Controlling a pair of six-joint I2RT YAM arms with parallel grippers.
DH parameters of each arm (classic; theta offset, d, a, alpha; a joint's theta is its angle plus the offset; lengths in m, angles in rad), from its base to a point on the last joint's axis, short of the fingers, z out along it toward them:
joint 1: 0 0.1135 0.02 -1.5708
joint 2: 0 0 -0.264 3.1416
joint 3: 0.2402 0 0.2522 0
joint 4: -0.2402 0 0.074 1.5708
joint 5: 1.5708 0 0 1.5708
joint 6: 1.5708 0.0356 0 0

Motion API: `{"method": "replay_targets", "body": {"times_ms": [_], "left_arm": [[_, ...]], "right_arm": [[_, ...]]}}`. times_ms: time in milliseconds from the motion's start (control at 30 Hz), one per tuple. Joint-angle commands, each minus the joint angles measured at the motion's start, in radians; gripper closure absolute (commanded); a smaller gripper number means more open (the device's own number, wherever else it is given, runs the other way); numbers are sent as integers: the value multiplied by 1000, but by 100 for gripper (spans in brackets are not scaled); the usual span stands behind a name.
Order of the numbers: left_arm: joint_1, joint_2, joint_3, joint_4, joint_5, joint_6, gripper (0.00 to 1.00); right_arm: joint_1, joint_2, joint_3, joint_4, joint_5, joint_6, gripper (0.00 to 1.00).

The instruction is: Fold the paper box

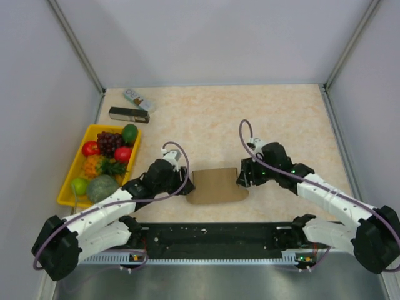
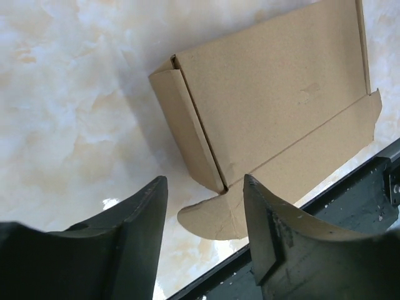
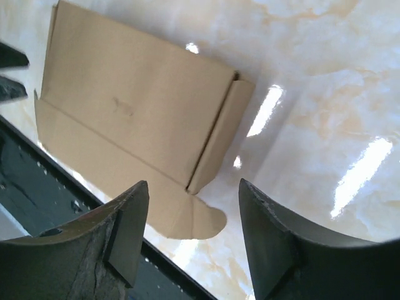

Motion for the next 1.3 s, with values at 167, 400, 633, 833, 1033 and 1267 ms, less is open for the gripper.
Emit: {"method": "replay_targets", "body": {"times_ms": [167,400,633,833,1033,1267], "left_arm": [[32,-242,95,-200,-214,55,39],[60,-435,54,-275,-324,18,37],[68,-531,-7,-260,-275,-31,37],[69,-564,-43,-236,-242,-46,37],[69,-580,-38,-230,-228,-43,37],[69,-589,-32,-230,-225,-26,37]], "right_arm": [[471,-36,198,-174,431,-283,37],[925,160,250,-161,915,-461,35],[1068,383,222,-40,1139,-562,39],[1110,489,196,72,1251,-620,43],[1122,533,149,149,1288,-639,48],[1133,540,141,191,1335,-663,66]]}}
